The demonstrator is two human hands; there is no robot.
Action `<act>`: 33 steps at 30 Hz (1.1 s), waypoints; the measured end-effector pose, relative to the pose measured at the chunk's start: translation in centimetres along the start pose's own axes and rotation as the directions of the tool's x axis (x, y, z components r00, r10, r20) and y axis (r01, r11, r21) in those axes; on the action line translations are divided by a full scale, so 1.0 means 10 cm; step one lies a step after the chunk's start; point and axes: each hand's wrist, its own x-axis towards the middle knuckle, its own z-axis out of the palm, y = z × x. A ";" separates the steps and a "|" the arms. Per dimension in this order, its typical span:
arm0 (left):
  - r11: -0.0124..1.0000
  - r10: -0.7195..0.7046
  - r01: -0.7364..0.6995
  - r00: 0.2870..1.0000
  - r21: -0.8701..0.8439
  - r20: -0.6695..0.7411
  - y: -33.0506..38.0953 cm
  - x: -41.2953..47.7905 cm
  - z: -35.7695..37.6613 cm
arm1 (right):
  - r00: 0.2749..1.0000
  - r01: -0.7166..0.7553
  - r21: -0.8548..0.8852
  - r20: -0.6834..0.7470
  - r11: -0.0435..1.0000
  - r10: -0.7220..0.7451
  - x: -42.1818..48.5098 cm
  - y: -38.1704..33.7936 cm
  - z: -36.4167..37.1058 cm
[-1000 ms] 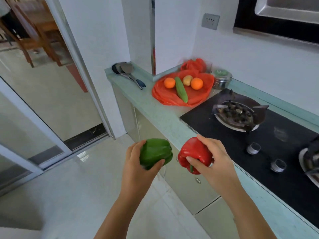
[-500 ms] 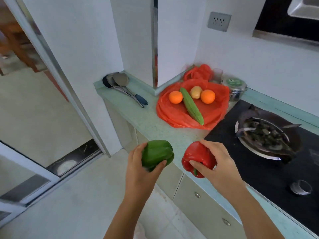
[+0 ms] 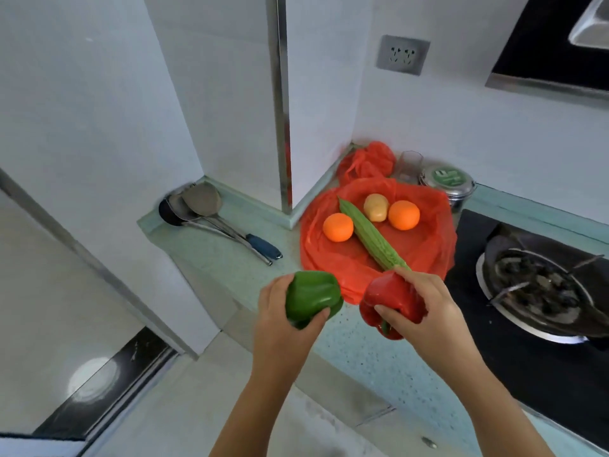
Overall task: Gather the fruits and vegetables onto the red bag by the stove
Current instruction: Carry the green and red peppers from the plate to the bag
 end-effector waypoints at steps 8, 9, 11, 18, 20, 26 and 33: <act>0.997 0.074 -0.074 0.986 -0.004 0.151 -0.19 0.84 0.49 | 0.989 -0.100 -0.001 -0.108 0.995 0.100 0.71 0.31 0.13; 0.996 0.082 -0.085 0.982 0.012 0.169 -0.22 0.94 0.56 | 0.986 -0.108 0.003 -0.124 0.994 0.108 0.82 0.36 0.14; 0.995 0.081 -0.092 0.973 0.042 0.215 -0.26 1.12 0.69 | 0.980 -0.134 0.014 -0.145 0.991 0.135 1.04 0.45 0.17; 0.986 0.086 -0.130 0.938 0.109 0.335 -0.42 1.55 1.14 | 0.956 -0.235 0.030 -0.172 0.972 0.237 1.60 0.84 0.24; 0.981 0.096 -0.150 0.928 0.123 0.361 -0.48 1.63 1.25 | 0.947 -0.264 0.021 -0.183 0.964 0.264 1.71 0.97 0.24; 0.965 0.140 -0.222 0.888 0.141 0.437 -0.71 1.79 1.51 | 0.921 -0.337 0.000 -0.205 0.941 0.330 1.94 1.30 0.31; 0.931 0.208 -0.315 0.873 0.184 0.440 -0.90 1.87 1.67 | 0.916 -0.379 -0.071 -0.173 0.923 0.362 2.12 1.58 0.41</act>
